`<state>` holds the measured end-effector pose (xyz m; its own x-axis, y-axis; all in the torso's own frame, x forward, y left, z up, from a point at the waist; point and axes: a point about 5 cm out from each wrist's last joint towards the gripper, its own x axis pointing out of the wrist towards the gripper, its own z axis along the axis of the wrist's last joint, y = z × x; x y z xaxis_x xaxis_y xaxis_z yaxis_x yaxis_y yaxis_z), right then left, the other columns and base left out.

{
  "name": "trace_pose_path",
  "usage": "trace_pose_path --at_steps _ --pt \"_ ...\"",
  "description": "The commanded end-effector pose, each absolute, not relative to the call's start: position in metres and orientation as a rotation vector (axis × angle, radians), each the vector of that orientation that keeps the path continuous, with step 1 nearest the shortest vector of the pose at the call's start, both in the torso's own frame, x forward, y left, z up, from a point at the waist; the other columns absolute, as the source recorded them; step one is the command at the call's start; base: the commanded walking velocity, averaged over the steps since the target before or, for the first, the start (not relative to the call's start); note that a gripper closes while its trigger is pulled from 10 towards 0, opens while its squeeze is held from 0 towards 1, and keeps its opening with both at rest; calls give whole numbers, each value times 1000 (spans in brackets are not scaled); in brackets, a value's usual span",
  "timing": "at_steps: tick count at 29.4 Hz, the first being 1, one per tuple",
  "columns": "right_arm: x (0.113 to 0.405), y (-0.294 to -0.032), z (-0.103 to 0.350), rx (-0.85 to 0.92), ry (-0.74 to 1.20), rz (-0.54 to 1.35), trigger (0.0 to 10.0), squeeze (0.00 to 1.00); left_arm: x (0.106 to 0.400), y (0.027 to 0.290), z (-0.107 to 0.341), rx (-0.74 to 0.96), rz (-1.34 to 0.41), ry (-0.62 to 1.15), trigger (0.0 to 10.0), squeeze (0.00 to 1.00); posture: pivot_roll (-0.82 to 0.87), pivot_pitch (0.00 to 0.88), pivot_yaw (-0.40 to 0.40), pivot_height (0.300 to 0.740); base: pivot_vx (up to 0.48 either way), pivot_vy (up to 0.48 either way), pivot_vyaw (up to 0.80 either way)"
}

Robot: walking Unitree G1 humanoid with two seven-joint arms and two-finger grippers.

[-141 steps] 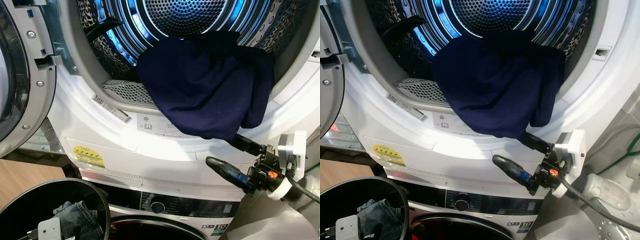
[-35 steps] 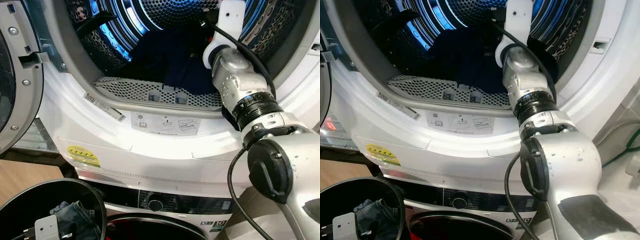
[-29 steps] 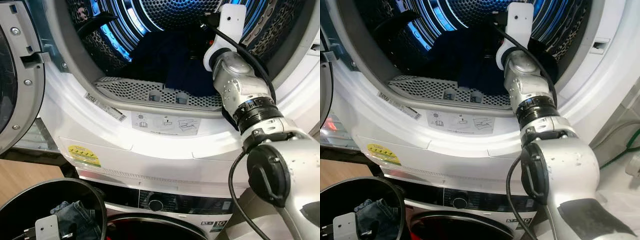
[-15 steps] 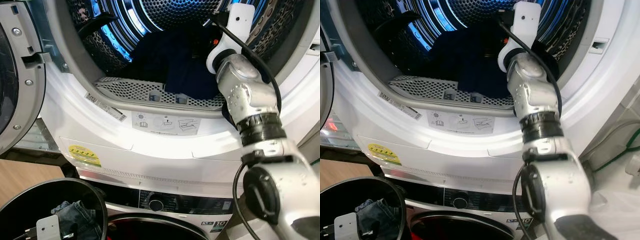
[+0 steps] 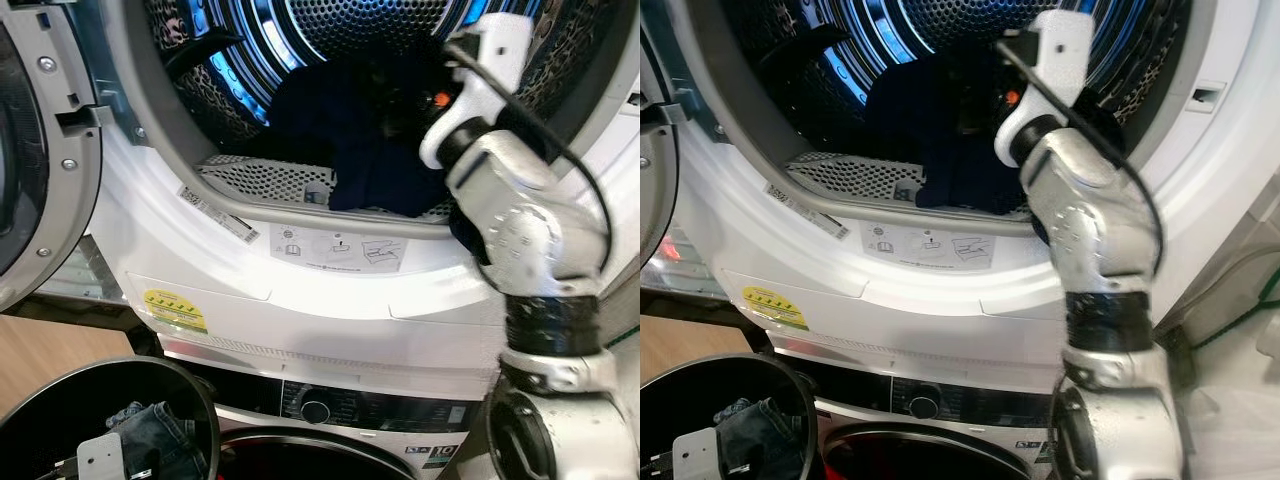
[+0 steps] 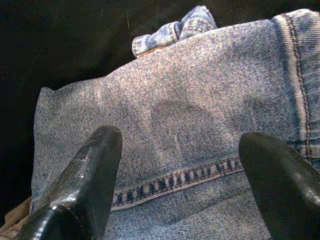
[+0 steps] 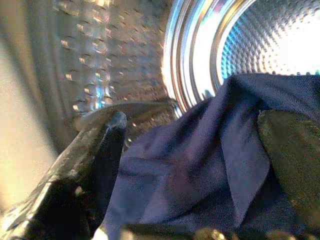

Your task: Clothes washing

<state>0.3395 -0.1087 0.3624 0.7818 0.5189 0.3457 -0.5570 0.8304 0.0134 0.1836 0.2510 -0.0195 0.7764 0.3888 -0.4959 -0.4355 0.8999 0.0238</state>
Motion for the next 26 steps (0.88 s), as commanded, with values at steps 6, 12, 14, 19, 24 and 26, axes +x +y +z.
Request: trace_pose_path --at_steps 6,12,14,19,24,26 --pt "302 -123 348 -42 -338 749 10000 0 174 247 -27 -96 443 552 10000 0 59 0 -63 740 0 0 0" --pt "265 -124 326 -134 -328 988 10000 0 174 247 -29 -93 432 559 10000 0 53 0 -65 740 0 0 0" --pt "255 -124 319 -126 -318 1061 10000 0 175 246 -29 -94 429 559 10000 0 56 0 -67 740 0 0 0" --pt "237 -123 304 -134 -294 1207 10000 0 177 245 -28 -94 424 555 10000 0 59 0 -66 740 0 0 0" --pt "248 -148 304 -116 -320 1087 10000 0 176 248 -27 -91 432 553 10000 0 56 0 -62 740 0 0 0" --pt "241 -157 306 -96 -348 1105 10000 0 174 248 -28 -89 433 556 10000 0 55 0 -60 740 0 0 0"
